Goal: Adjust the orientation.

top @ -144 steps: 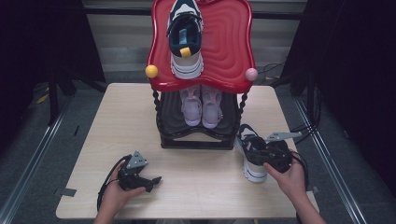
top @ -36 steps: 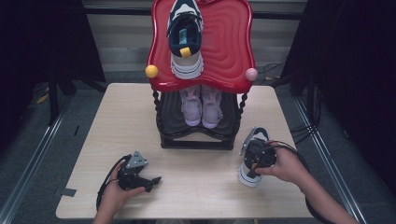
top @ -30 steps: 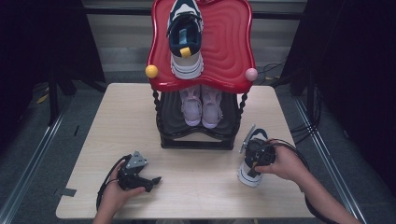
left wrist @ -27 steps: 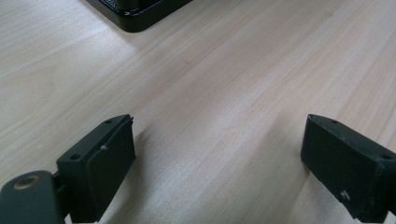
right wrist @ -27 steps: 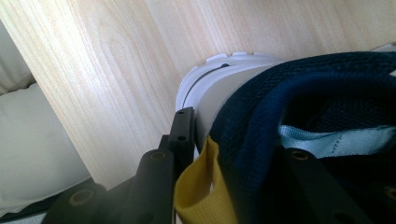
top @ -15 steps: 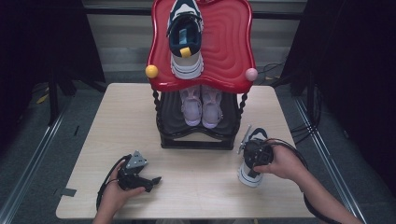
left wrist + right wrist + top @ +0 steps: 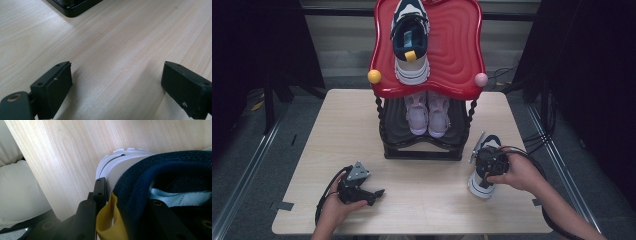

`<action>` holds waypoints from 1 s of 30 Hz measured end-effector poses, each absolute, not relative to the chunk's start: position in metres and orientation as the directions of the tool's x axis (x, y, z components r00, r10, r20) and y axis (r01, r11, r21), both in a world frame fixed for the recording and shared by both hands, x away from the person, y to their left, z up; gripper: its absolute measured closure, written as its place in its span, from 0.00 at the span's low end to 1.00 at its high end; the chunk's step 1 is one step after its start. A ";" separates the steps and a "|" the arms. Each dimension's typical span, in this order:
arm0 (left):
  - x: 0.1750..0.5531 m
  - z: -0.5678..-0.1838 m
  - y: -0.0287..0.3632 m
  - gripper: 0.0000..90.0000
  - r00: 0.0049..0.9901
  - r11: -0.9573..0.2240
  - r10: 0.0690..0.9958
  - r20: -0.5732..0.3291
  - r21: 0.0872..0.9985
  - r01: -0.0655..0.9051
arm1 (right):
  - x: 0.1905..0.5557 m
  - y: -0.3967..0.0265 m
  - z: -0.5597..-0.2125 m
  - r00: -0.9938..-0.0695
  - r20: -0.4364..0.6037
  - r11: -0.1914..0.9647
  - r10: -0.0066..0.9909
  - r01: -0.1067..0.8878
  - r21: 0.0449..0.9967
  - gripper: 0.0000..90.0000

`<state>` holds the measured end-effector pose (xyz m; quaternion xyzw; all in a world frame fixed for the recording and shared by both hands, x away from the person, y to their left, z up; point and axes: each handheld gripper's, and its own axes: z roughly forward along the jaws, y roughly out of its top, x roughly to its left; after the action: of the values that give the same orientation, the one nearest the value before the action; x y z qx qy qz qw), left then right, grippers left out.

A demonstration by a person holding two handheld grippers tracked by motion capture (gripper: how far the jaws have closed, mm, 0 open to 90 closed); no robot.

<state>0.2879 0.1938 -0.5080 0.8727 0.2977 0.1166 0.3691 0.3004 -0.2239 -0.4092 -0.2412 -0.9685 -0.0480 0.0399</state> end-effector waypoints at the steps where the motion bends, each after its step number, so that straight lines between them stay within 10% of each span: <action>1: 0.288 -0.508 0.194 0.10 0.795 -0.550 0.606 -0.016 0.714 0.434 | 0.301 -0.225 -0.408 -0.890 0.094 0.888 0.447 0.454 0.070 0.80; 30: 0.289 -0.508 0.194 0.10 0.796 -0.544 0.605 -0.026 0.716 0.437 | 0.296 -0.223 -0.372 -0.898 0.028 0.892 0.440 0.440 0.098 0.83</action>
<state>0.2891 0.1935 -0.5083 0.8713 0.2992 0.1127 0.3724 0.2961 -0.2227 -0.3717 -0.2262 -0.9727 -0.0508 0.0025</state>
